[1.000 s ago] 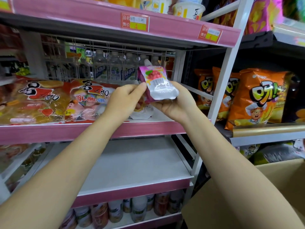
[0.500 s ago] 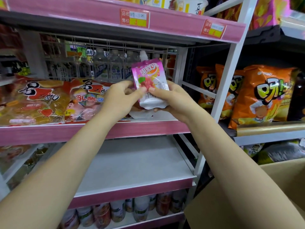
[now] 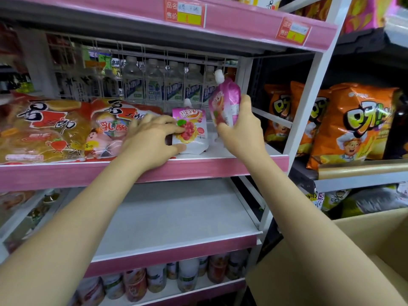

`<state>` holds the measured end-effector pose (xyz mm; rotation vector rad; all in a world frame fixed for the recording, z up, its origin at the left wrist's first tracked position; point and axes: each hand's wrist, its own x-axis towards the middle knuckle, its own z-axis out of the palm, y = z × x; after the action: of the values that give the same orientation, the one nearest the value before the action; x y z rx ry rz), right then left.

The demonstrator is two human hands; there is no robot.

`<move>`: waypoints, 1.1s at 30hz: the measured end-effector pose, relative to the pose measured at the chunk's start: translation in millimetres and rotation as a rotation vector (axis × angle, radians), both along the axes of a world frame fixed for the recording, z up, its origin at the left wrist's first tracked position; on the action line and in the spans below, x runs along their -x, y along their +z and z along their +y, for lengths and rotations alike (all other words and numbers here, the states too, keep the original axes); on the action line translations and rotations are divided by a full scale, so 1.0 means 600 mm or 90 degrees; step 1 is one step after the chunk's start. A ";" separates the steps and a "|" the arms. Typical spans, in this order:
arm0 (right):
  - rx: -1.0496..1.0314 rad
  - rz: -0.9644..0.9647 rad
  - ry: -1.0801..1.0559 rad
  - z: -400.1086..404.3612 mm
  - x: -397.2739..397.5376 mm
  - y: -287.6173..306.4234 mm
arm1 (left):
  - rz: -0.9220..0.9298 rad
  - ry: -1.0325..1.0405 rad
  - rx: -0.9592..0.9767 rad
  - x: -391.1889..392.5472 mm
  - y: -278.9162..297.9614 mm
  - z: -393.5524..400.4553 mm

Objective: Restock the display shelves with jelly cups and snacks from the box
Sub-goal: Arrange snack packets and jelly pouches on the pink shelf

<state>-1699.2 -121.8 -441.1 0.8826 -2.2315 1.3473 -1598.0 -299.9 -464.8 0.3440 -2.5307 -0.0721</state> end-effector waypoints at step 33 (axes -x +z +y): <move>-0.076 -0.052 0.039 -0.073 -0.011 -0.042 | 0.042 -0.149 -0.083 -0.024 -0.005 -0.003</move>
<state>-1692.8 -165.6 -466.1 0.9606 -2.3873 1.3098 -1583.9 -301.8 -468.0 0.0924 -2.4963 -0.3346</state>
